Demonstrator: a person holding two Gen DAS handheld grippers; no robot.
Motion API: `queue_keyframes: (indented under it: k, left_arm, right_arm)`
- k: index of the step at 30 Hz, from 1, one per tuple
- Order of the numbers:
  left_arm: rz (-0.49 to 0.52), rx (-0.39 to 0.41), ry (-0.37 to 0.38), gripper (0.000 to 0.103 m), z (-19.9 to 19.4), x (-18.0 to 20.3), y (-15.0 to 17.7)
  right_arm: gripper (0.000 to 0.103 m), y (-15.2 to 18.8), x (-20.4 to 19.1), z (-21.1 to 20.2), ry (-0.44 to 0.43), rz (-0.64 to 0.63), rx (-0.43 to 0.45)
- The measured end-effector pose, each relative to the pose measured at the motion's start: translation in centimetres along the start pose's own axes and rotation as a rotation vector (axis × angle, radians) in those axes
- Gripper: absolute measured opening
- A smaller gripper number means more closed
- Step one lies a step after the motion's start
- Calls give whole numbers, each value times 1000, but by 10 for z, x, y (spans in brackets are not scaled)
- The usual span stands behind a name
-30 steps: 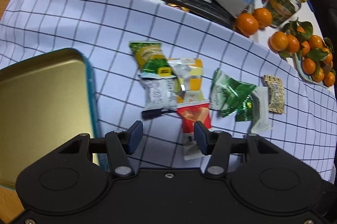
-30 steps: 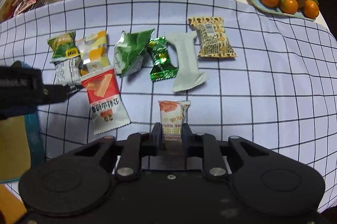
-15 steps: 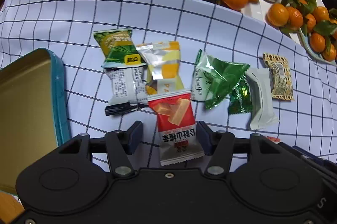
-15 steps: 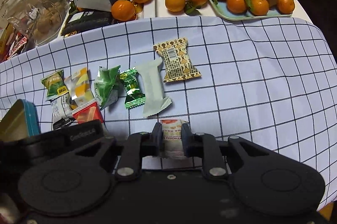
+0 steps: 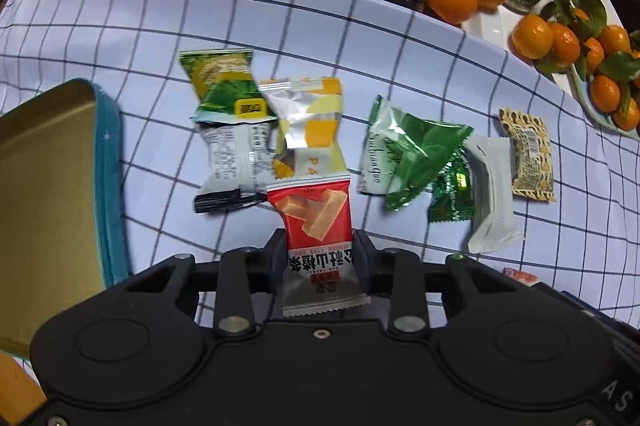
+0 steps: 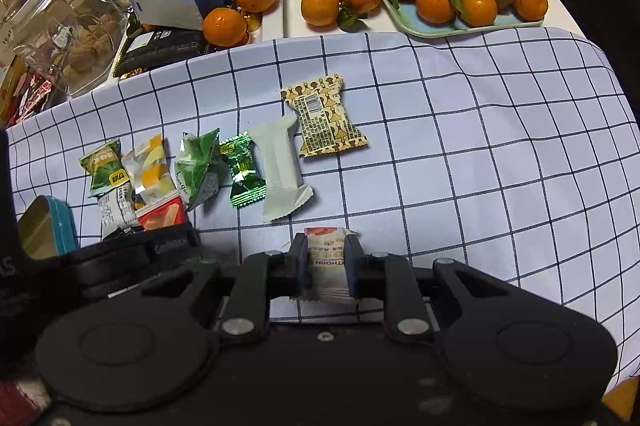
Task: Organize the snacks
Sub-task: 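Carry both packets over the gold tray and open both tools to drop them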
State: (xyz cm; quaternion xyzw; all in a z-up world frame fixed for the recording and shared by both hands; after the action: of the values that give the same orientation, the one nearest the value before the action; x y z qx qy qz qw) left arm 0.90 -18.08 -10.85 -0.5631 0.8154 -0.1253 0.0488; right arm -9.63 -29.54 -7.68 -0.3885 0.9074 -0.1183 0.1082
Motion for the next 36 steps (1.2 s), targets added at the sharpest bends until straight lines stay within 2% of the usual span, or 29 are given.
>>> queue_keyframes:
  k: [2,7,13,17,23,26,29,36]
  left_arm:
    - [-18,17,-8,43,-8,-7,-3]
    - [-67,129,-70,43,-38,-35,-20]
    - [-190,208,-127,43,-63,-92,-41]
    - [-252,186,-214,43,-62,-139,-44]
    - [-307,116,-302,43,-46,-197,-36]
    - [-330,86,-322,43,-42,-219,-32]
    - [-352,55,-304,43,-40,-236,-30]
    - [-352,71,-326,46,-48,-267,-34]
  right_arm:
    - [21,-1,-3,-2,-6,4,4]
    - [21,-2,-20,-4,-22,-12,13]
    - [21,0,-58,-6,-58,-66,31]
    - [21,1,-93,-9,-101,-117,51]
    - [21,11,-162,-11,-188,-234,57]
    - [21,19,-195,-9,-221,-300,59]
    - [21,27,-223,-8,-255,-350,52]
    - [19,46,-266,-4,-285,-439,52]
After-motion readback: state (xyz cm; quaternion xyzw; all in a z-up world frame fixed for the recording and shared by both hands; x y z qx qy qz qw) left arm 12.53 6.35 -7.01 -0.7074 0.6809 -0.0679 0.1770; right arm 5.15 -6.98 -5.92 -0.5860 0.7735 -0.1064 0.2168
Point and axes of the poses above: each gripper's, at about its wrist camera, not at the fingertips, and z roughly the way its jaws point, x to its right, y to its underside, the point moved 8 cm from there along z, roughly the way its jaws point, and after that the axes turned 1 degree about -z, right-handed, at the moved point
